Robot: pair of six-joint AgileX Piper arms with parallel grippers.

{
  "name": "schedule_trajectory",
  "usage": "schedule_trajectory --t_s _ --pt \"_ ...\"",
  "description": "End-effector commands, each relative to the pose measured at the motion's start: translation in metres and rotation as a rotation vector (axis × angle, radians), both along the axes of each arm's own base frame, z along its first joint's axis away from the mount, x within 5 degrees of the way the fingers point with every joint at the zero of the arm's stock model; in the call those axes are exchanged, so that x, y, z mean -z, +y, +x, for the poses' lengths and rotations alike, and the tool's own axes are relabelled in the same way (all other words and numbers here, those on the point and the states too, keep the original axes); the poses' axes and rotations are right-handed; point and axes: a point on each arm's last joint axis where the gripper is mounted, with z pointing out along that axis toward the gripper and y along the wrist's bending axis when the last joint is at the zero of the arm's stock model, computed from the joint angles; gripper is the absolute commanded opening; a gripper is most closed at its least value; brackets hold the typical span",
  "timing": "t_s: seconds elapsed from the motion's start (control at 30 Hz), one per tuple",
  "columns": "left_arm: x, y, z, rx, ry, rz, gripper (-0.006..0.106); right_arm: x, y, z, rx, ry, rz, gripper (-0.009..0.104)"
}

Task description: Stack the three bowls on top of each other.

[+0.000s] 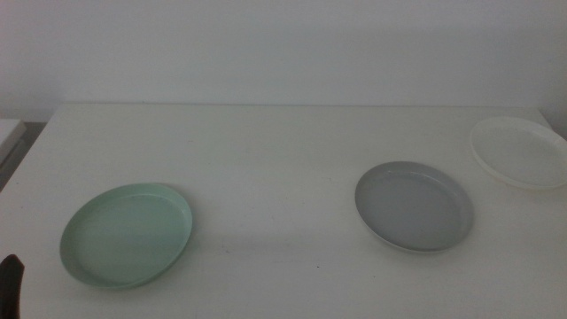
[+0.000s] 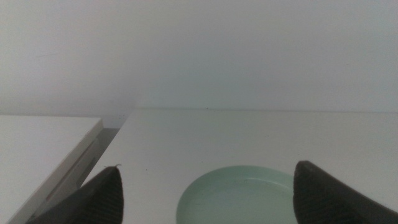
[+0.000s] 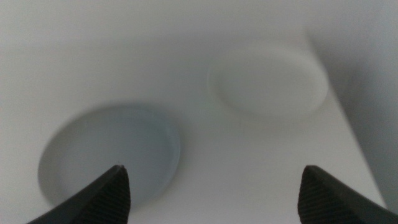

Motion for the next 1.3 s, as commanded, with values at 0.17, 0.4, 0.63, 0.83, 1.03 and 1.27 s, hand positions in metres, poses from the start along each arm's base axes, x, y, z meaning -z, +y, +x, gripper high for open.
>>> schedule_trajectory --t_s 0.17,0.4,0.63,0.83,1.03,1.27 --pt "-0.001 0.0 0.0 -0.001 -0.015 -0.004 0.094 -0.04 -0.001 0.058 0.001 0.296 0.07 0.093" --pt "-0.001 0.0 0.0 -0.001 -0.015 -0.004 0.094 -0.046 0.001 0.084 0.009 0.284 0.147 0.093" --pt "-0.001 0.0 0.0 -0.001 -0.015 -0.004 0.094 -0.031 0.004 0.109 -0.025 0.492 0.14 0.093" --pt "-0.001 0.0 0.0 -0.001 -0.015 -0.004 0.094 0.003 0.021 0.157 -0.063 0.66 0.069 0.093" --pt "-0.001 0.0 0.0 -0.001 -0.015 -0.004 0.094 0.06 0.037 0.199 -0.071 0.788 0.058 0.086" --pt "-0.001 0.0 0.0 -0.001 -0.017 -0.004 0.094 0.112 0.041 0.233 -0.062 0.888 0.071 0.071"
